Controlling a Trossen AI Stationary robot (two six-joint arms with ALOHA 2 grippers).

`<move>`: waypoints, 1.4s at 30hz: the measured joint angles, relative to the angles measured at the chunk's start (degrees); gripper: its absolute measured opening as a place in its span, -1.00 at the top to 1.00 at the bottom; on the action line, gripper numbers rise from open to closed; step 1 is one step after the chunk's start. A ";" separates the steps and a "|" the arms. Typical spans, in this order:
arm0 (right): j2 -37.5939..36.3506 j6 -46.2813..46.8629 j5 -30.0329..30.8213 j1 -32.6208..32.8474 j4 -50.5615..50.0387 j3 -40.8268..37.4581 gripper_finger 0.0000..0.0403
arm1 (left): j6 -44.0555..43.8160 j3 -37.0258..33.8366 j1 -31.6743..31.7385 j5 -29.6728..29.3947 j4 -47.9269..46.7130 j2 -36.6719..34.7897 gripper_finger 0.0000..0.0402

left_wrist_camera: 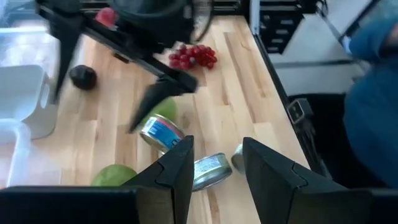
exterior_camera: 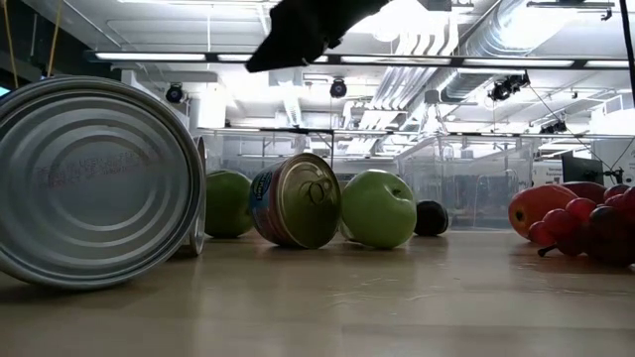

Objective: Pick & Place Food Item
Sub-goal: Put the yellow and blue tuna can into the gray bin

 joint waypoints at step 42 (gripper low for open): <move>-15.41 71.08 38.25 29.25 -72.57 0.00 -0.77 | 13.14 0.00 2.37 4.53 -14.31 4.40 0.35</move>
